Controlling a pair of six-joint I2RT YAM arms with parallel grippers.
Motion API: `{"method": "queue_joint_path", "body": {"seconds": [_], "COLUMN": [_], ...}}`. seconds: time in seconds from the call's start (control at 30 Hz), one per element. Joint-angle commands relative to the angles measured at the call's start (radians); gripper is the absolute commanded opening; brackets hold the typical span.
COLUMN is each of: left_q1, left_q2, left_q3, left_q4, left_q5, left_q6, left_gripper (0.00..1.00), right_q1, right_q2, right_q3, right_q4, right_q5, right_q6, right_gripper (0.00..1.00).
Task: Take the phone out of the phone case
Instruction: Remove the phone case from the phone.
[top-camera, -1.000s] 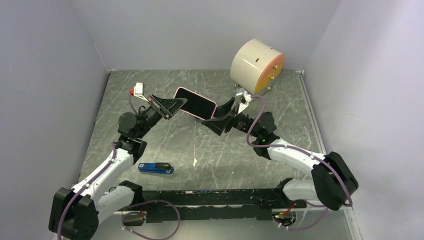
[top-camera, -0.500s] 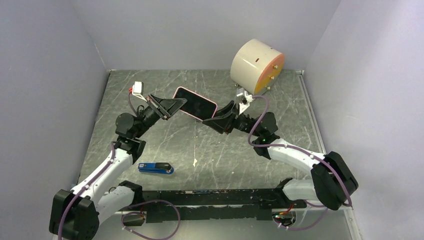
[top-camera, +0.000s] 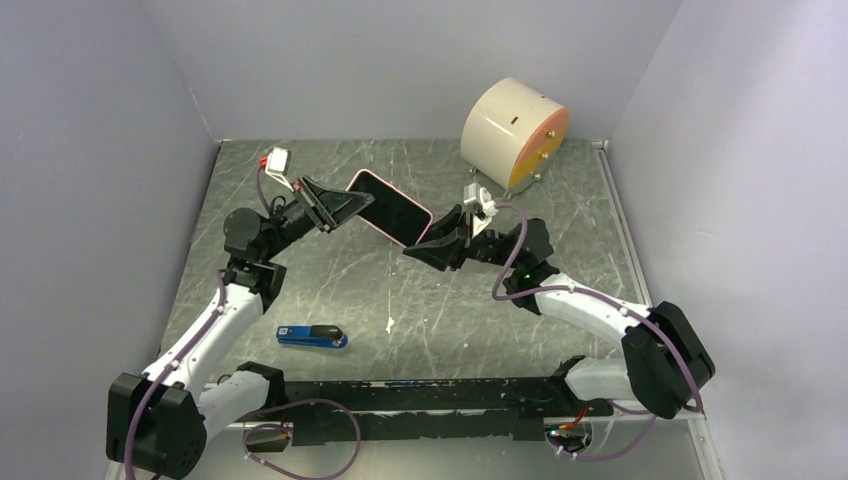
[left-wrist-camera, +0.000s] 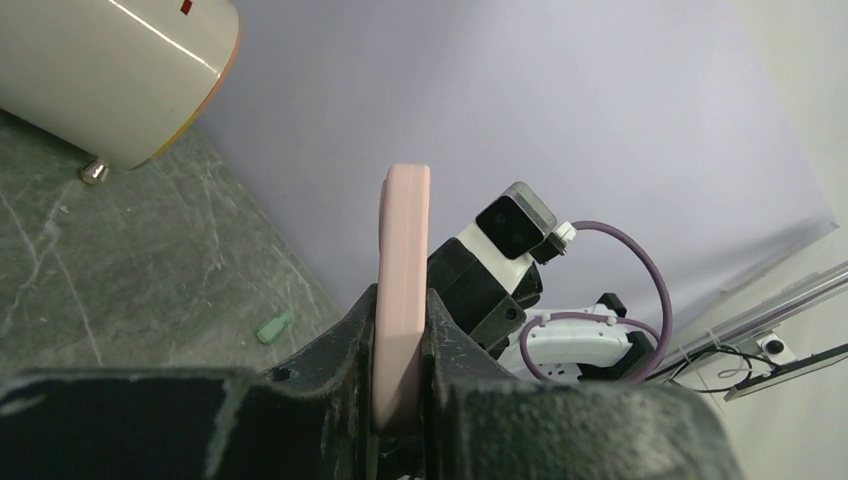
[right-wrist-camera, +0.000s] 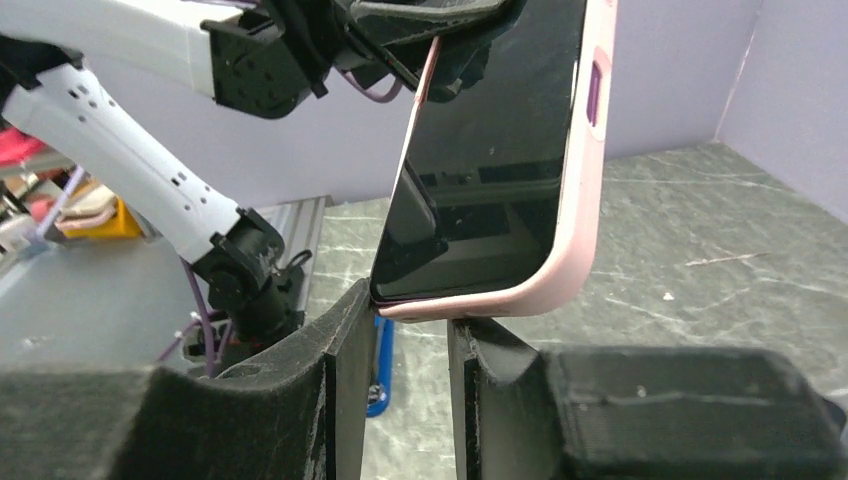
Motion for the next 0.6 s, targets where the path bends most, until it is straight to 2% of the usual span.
{"method": "queue_joint_path", "body": {"seconds": [0.0, 0.37, 0.5, 0.57], "left_q1": [0.002, 0.037, 0.039, 0.040], "left_q2": [0.014, 0.097, 0.081, 0.054], "left_q3": [0.058, 0.086, 0.110, 0.130], "left_q4": [0.028, 0.228, 0.161, 0.063], "left_q5": [0.114, 0.295, 0.333, 0.337], "left_q6": [-0.026, -0.162, -0.106, -0.032], "left_gripper": [0.03, 0.03, 0.03, 0.03], "right_q1": [-0.005, -0.002, -0.003, -0.003], "right_q2": [0.017, 0.030, 0.028, 0.021], "right_q3": [0.071, 0.132, 0.135, 0.123], "right_q4": [-0.016, -0.148, -0.174, -0.177], "right_q5": [-0.031, 0.030, 0.041, 0.039], "right_q6": [-0.220, -0.475, -0.493, -0.486], "right_gripper": [0.00, 0.00, 0.00, 0.11]}}
